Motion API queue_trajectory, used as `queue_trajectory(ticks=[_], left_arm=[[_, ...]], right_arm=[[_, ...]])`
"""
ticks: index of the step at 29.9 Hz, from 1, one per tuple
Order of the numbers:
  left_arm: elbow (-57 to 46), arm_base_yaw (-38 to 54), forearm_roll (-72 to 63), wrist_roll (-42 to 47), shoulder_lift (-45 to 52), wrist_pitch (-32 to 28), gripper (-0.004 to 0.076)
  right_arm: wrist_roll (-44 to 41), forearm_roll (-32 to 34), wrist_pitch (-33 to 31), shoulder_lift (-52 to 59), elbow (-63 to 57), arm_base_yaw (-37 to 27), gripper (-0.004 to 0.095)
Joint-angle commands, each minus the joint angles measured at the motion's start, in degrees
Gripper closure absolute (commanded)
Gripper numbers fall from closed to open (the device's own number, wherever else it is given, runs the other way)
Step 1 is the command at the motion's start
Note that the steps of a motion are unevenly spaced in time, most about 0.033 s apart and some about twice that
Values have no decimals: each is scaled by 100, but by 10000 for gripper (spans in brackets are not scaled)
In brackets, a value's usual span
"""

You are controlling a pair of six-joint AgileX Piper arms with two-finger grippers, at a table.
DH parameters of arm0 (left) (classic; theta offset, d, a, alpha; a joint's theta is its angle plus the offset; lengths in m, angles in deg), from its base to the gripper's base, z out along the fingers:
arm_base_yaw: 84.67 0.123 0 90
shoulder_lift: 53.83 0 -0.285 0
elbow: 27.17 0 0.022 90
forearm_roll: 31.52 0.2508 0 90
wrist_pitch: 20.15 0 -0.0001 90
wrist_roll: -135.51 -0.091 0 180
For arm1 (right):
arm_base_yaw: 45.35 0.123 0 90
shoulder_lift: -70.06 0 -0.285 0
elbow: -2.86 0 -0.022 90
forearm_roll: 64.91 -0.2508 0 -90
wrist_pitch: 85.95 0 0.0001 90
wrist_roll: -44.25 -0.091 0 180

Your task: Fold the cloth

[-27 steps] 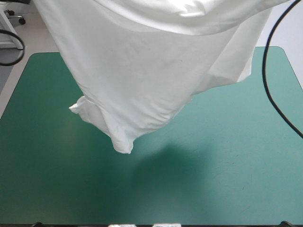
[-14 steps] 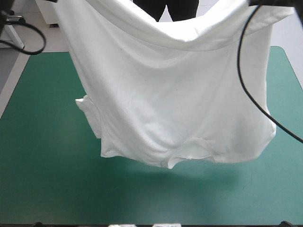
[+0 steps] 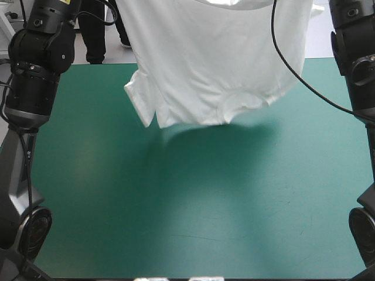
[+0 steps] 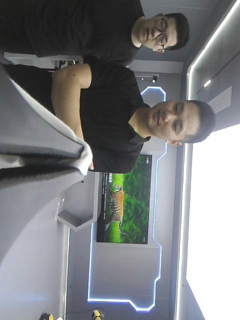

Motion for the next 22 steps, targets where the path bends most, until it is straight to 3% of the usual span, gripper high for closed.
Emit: queue_trajectory(ticks=[1,6,11,15,22], left_arm=[[389,5,-97,-70,71,-144,733],[389,61,-53,-94,-322,832,733],[389,192,-119,146,-812,2006,733],[264,239,-118,161,-1081,2706,733],[-1118,218,-211,332,-716,2982,733]], right_arm=[[183,-192,22,146,264,-40,925],[617,-627,-784,-95,86,-40,925],[607,-869,-879,-268,-659,-211,925],[1000,-1499,-1288,-278,-1725,-468,925],[1836,-2390,-1068,178,-3728,-622,925]])
